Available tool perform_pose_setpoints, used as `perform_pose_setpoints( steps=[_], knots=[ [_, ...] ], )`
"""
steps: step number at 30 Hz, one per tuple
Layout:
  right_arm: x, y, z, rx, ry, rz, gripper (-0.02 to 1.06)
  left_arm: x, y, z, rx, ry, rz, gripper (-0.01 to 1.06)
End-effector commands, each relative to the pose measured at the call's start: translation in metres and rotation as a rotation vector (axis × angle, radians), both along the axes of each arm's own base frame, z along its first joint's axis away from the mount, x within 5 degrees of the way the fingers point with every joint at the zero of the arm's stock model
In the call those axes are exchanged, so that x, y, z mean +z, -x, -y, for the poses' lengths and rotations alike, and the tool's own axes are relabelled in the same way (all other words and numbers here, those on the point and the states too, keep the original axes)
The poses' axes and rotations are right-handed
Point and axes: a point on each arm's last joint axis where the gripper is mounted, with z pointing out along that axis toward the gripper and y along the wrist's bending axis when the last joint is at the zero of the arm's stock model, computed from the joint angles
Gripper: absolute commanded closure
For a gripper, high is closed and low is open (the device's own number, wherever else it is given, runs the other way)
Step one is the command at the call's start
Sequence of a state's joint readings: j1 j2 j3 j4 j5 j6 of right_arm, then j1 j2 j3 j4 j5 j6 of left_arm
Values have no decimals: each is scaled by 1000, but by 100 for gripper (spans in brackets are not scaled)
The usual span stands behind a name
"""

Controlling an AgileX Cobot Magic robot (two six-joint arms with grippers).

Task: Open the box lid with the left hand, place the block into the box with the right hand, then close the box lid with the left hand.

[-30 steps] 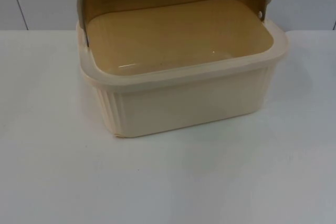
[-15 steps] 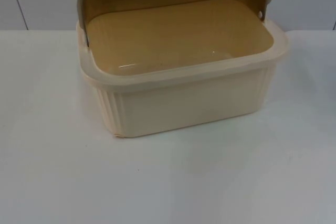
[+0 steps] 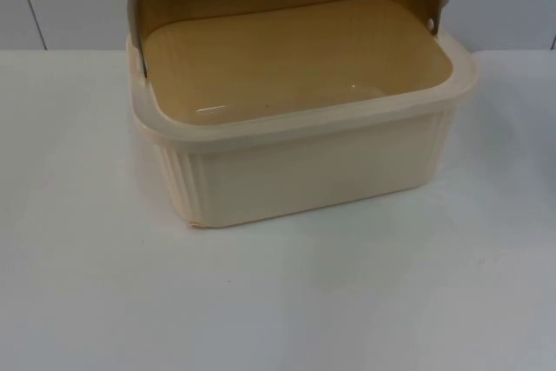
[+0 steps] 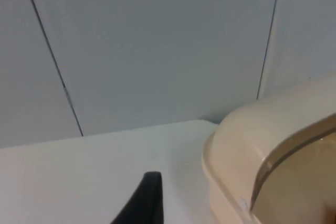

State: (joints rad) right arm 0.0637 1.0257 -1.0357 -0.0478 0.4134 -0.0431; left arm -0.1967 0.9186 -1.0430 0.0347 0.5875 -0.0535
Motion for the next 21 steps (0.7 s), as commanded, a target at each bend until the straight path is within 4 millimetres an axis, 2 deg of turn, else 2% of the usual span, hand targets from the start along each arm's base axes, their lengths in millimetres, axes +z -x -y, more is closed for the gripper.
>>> perform_pose_setpoints(
  steps=[1, 8, 21],
  knots=[
    [4, 2, -1, 3, -7, 21, 0, -3, 1, -1, 17, 19, -30, 1],
    [3, 2, -1, 2, -6, 15, 0, -7, 3, -1, 19, 14, -78, 1],
    [1, 2, -1, 1, -5, -5, 0, -4, 1, -3, 31, -21, -40, 1]
  ],
)
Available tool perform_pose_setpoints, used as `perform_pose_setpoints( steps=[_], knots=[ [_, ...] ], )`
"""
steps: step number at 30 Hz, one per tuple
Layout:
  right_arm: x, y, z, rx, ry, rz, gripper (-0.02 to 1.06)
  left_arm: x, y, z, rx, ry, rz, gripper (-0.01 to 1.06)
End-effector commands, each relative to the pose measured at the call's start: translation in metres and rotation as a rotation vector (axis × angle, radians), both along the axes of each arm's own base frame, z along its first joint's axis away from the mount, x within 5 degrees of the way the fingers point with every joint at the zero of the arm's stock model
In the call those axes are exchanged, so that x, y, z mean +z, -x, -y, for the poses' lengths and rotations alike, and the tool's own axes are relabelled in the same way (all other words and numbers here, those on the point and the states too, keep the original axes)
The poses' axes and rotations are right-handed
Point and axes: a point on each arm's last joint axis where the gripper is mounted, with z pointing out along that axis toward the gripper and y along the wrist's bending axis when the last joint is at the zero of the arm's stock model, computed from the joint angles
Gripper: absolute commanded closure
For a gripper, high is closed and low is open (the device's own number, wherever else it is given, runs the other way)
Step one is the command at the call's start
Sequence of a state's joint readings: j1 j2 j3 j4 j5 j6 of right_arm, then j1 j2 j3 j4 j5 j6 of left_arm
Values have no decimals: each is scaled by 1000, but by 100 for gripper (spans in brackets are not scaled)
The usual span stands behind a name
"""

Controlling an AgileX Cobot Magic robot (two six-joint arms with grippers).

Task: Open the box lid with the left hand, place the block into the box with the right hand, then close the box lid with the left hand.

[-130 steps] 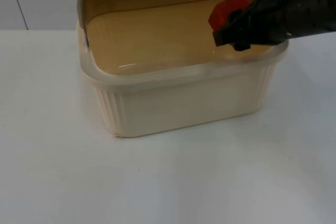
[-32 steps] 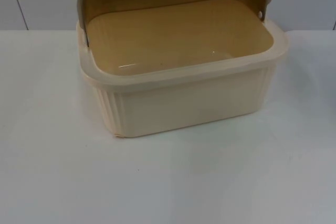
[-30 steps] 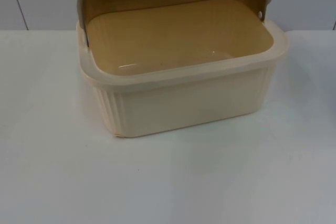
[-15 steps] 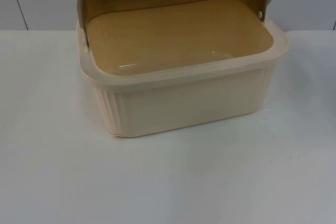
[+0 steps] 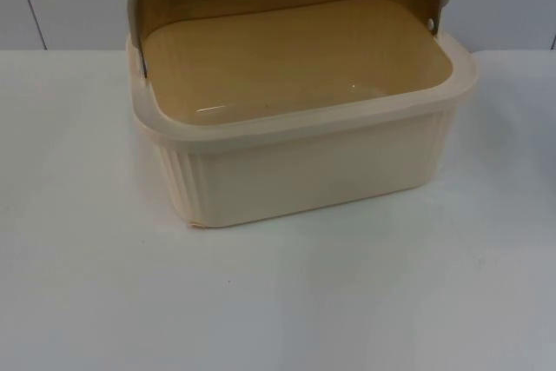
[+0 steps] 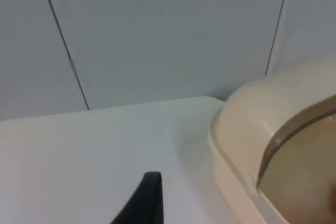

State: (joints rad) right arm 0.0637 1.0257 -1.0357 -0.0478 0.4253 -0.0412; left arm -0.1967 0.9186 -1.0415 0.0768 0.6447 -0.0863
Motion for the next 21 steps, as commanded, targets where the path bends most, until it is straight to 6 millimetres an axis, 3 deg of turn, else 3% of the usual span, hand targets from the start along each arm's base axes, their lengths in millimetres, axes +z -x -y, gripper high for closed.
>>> perform_pose_setpoints(
  steps=[1, 11, 17, 21],
  knots=[
    [2, 2, -1, 2, -4, 4, 0, 1, -1, 0, 6, 0, 14, 1],
    [2, 2, -1, 2, -4, 4, 0, 13, -16, 0, 20, -25, 143, 1],
    [2, 2, -1, 2, -4, 4, 0, 9, -67, 9, 10, -75, 114, 1],
    [2, 2, -1, 2, -4, 4, 0, 16, -105, 17, 1, -75, 150, 1]
  ],
)
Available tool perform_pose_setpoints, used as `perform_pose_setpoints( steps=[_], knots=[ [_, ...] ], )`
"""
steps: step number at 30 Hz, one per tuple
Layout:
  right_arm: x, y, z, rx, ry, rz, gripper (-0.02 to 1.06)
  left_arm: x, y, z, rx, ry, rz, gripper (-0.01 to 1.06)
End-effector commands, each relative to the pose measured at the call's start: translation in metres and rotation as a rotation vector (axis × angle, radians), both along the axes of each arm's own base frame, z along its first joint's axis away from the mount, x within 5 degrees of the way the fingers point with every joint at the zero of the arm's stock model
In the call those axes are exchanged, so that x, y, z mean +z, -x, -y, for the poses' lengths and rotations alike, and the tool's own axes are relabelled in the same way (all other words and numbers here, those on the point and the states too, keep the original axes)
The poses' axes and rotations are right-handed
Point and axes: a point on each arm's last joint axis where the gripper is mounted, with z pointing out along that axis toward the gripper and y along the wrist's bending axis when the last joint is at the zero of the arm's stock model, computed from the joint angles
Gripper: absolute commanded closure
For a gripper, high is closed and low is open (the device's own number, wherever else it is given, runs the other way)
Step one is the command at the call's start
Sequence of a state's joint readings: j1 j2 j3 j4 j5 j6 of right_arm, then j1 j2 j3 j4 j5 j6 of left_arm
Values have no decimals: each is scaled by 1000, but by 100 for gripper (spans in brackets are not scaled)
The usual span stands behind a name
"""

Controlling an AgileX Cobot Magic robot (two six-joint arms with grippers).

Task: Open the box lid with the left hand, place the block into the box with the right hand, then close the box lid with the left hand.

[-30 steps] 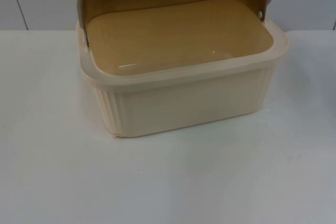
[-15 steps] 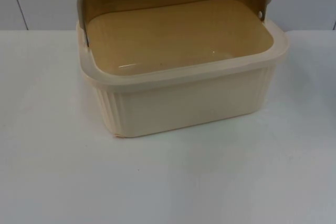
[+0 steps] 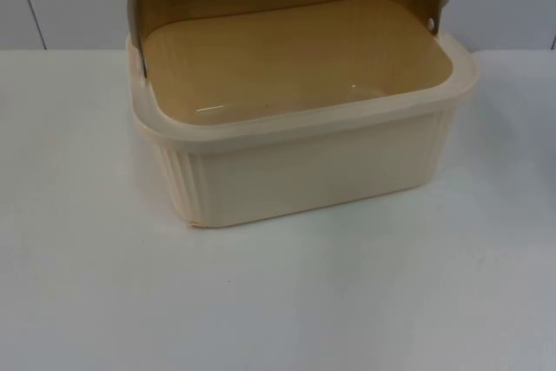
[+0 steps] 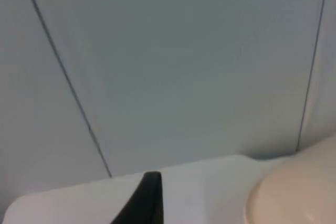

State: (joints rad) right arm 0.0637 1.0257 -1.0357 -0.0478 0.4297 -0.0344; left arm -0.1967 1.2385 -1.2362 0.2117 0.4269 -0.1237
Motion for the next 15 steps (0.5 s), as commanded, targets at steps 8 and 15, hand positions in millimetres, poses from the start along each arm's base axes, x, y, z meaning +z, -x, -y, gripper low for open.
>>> perform_pose_setpoints(
  steps=[8, 15],
  knots=[
    [3, 2, -1, 5, 2, 11, 0, 7, -60, 14, -10, 41, 32, 1],
    [4, 2, -1, 7, 7, 20, 0, 2, -92, 31, -105, 102, 10, 1]
  ],
)
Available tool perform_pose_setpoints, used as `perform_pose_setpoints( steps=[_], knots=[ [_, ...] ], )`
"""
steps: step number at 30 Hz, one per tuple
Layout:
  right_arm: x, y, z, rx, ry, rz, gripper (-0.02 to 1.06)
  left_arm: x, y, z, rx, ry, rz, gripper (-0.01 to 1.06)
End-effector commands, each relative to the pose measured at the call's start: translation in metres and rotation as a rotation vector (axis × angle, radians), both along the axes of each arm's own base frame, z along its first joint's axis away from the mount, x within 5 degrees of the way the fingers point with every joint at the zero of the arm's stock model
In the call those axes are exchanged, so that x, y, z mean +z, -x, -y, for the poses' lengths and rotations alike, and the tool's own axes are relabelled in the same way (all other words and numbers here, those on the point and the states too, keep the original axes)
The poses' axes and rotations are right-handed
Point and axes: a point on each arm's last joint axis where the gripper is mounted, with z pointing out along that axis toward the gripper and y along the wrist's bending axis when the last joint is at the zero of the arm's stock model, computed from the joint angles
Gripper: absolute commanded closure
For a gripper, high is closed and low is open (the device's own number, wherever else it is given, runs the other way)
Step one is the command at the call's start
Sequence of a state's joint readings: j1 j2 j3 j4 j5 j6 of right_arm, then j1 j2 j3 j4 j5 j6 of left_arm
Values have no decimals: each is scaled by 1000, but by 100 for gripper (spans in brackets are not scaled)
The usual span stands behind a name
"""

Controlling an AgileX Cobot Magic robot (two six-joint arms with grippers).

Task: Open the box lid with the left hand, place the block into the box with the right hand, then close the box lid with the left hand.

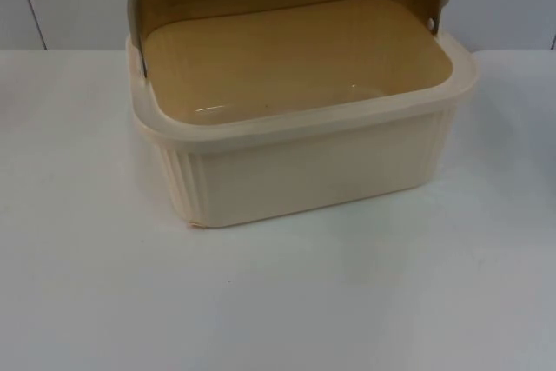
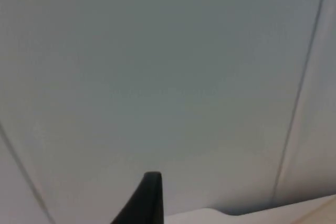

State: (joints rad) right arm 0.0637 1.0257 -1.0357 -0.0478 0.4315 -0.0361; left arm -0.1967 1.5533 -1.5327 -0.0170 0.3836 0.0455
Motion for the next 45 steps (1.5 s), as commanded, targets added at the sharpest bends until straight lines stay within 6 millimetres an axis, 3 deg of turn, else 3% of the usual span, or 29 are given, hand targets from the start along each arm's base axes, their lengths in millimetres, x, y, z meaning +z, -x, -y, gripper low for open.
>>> perform_pose_setpoints(
  steps=[1, 14, 19, 20, 24, 27, 31, 33, 36, 37, 38, 40, 45],
  knots=[
    [4, 2, -1, 5, 12, 22, 0, 0, -9, 9, -53, 61, -3, 1],
    [4, 2, 0, 4, 32, 21, 0, -32, -32, 55, -227, -324, 58, 1],
    [4, 2, 0, 4, 32, 21, 0, -41, -38, 85, -324, -701, 238, 1],
    [4, 2, 0, 4, 32, 21, 0, -41, -38, 85, -324, -701, 238, 1],
    [4, 2, 0, 4, 32, 21, 0, -49, -39, 111, -431, -1060, 404, 1],
    [4, 2, 0, 4, 32, 21, 0, -57, -40, 121, -472, -1172, 431, 1],
    [4, 2, 0, 4, 32, 21, 0, -70, -44, 129, -502, -1183, 415, 5],
    [3, 2, 0, 3, 31, 20, 0, -76, -46, 132, -513, -1179, 408, 16],
    [3, 2, 0, 3, 32, 14, 0, -78, -47, 135, -520, -1148, 422, 62],
    [3, 2, 0, 3, 32, 14, 0, -78, -47, 135, -520, -1148, 422, 62],
    [3, 2, 0, 3, 32, 14, 0, -78, -47, 135, -520, -1138, 425, 69],
    [3, 2, 0, 3, 32, 14, 0, -77, -46, 136, -514, -1072, 422, 104],
    [3, 2, 0, 2, 27, 15, 0, -75, -45, 141, -512, -943, 446, 105]
  ],
)
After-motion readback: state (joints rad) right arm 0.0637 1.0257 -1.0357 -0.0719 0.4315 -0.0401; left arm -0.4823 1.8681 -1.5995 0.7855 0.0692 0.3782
